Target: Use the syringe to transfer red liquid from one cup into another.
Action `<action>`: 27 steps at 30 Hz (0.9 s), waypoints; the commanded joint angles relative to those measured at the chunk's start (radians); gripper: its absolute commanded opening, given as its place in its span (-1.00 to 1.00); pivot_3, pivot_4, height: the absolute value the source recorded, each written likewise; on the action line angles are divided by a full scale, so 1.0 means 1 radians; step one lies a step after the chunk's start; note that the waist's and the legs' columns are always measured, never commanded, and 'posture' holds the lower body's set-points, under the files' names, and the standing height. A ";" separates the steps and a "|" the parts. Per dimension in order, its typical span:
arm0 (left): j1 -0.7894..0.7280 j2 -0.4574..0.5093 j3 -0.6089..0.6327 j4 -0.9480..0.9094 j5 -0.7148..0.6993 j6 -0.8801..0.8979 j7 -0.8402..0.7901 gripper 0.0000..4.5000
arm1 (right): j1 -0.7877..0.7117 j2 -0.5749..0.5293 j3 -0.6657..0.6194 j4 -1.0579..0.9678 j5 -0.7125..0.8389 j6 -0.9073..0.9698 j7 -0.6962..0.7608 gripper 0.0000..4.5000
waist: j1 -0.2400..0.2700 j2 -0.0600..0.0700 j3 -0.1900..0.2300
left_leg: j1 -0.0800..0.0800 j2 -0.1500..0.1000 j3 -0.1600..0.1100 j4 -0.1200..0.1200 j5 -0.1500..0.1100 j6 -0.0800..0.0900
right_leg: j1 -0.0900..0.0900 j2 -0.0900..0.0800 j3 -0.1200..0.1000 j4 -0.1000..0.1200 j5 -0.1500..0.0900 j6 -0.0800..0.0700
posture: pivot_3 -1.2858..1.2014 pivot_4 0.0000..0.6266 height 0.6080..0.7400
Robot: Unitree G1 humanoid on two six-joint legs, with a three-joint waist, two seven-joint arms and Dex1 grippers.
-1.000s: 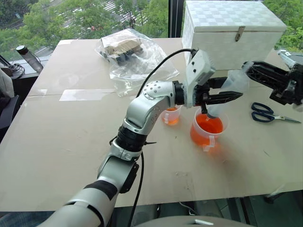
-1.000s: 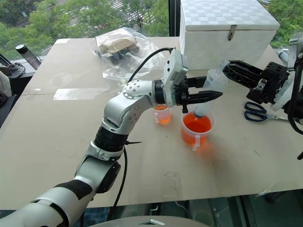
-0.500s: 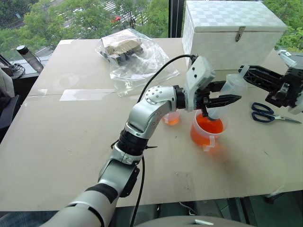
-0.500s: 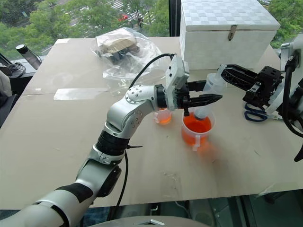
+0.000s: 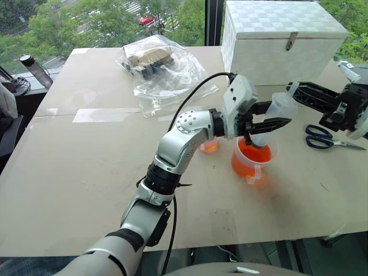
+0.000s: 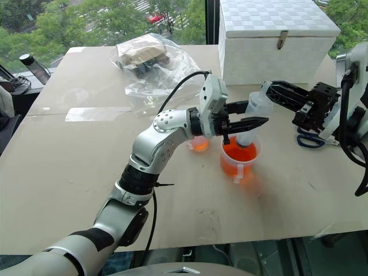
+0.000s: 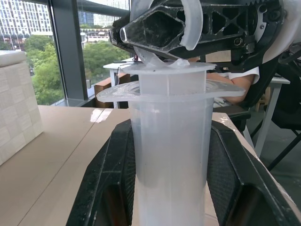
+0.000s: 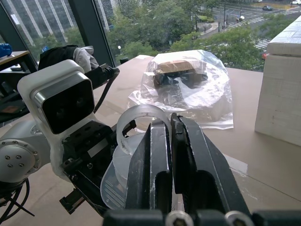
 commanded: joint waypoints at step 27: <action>0.002 -0.006 -0.033 -0.018 -0.004 0.011 -0.021 -0.35 | -0.106 0.052 -0.104 0.112 0.042 -0.083 -0.126 -0.98 | 0.000 0.000 0.000 | 0.000 0.000 0.000 0.000 0.000 0.000 | 0.000 0.000 0.000 0.000 0.000 0.000 | 0.03 -0.52 1.00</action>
